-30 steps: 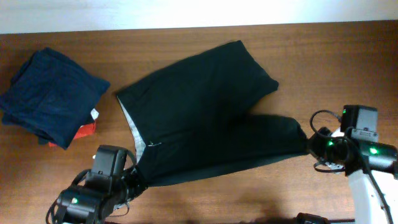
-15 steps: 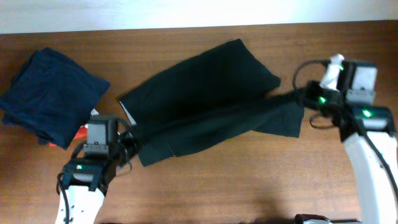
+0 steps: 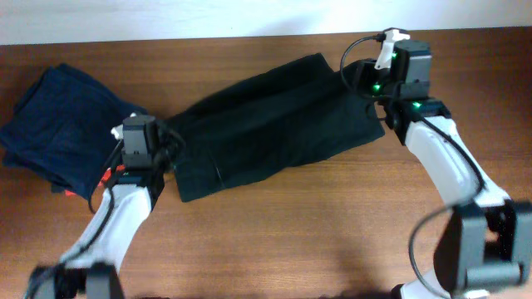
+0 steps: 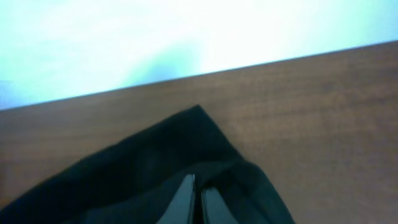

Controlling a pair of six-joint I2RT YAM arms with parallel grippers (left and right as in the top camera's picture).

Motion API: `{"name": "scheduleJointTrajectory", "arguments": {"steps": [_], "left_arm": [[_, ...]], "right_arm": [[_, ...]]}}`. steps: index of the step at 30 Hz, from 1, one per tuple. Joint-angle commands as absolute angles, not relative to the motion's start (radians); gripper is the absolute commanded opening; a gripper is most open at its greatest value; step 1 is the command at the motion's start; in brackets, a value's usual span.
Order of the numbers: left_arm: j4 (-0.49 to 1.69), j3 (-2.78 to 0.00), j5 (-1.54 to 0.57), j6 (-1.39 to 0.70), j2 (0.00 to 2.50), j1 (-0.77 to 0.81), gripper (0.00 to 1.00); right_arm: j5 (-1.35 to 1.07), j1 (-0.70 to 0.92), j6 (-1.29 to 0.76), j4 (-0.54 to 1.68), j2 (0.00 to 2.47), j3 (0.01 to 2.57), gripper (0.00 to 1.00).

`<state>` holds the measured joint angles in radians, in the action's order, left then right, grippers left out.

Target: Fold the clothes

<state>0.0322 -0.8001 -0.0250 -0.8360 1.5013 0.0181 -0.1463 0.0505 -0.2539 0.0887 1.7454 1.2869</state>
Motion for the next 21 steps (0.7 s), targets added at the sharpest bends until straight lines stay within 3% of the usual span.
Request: {"name": "scheduleJointTrajectory", "arguments": {"steps": [1,5,7,8,9,11,12,13,16,18,21], "left_arm": [[-0.133,-0.811,0.008,-0.844,1.639,0.01,0.01],[-0.29,-0.811,0.008,-0.844,1.753,0.01,0.01],[-0.352,-0.811,0.017,-0.844,1.786,0.01,0.01],[-0.36,-0.811,0.025,-0.844,1.789,0.009,0.13],[-0.369,-0.811,0.026,-0.844,1.789,0.005,0.33],[-0.384,-0.811,0.008,-0.844,1.789,-0.006,0.75],[-0.388,-0.811,-0.019,-0.844,1.789,-0.017,0.87],[-0.388,-0.811,-0.059,-0.844,1.789,-0.03,0.99],[-0.364,-0.811,-0.206,-0.844,1.789,-0.062,0.99],[-0.33,-0.811,-0.303,-0.843,1.789,-0.073,0.99],[-0.244,-0.811,-0.4,-0.795,1.789,-0.067,0.99]], "right_arm": [[-0.124,0.061,-0.244,-0.001,1.852,1.304,0.04],[-0.124,0.076,-0.244,-0.155,1.938,1.304,0.04],[-0.124,0.093,-0.248,-0.276,1.975,1.304,0.15],[-0.124,0.1,-0.247,-0.313,1.987,1.304,0.37],[-0.122,0.105,-0.247,-0.323,1.989,1.304,0.61],[-0.12,0.103,-0.247,-0.307,1.991,1.304,0.79],[-0.119,0.096,-0.247,-0.276,1.99,1.304,0.9],[-0.119,0.084,-0.247,-0.232,1.99,1.304,0.89],[-0.12,0.035,-0.247,-0.031,1.99,1.304,0.9],[-0.12,0.001,-0.247,0.082,1.99,1.304,1.0],[-0.122,-0.054,-0.247,0.228,1.99,1.304,0.99]]}}
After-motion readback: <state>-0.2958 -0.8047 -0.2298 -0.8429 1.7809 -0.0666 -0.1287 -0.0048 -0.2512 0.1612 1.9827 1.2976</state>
